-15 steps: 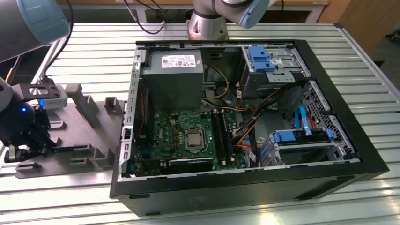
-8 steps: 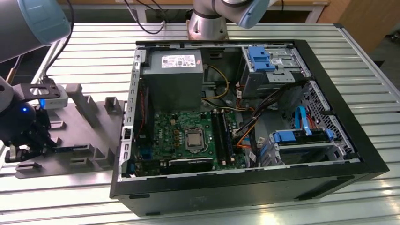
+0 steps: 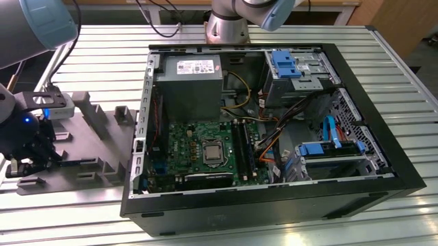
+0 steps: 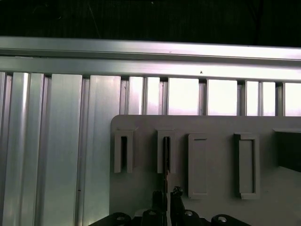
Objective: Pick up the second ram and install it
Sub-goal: 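Pick up the second ram and move it above second insertion slot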
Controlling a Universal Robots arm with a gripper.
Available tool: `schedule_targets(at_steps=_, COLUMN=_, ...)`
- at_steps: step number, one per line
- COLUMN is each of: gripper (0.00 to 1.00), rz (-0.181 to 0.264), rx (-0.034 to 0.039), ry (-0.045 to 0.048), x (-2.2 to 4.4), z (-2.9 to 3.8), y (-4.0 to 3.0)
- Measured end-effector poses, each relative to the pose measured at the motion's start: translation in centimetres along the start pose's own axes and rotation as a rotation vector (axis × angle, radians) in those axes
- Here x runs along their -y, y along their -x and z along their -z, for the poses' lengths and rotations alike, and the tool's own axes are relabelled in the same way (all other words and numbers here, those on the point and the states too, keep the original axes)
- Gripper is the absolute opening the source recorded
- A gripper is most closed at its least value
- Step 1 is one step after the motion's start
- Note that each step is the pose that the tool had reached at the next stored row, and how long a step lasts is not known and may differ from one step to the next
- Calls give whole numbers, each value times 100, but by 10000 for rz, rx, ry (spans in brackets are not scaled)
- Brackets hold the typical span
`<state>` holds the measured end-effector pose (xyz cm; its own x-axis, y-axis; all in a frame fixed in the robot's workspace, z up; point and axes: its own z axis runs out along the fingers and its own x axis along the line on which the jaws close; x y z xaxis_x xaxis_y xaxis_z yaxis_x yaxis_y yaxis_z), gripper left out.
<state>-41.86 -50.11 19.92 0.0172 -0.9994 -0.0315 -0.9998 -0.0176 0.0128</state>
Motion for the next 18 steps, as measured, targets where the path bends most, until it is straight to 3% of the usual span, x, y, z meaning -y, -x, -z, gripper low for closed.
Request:
schedule_targets(at_steps=3, gripper=20, rz=0, rx=1, ry=-1, x=0, z=-1, y=0)
schedule_targets(at_steps=4, gripper=13, rz=0, rx=0, ry=0, x=0, z=-1, y=0)
schedule_targets(at_steps=6, gripper=11, rz=0, rx=0, ry=0, x=0, z=-2, y=0)
schedule_targets(at_steps=18, gripper=11, rz=0, rx=0, ry=0, x=0, z=-6, y=0)
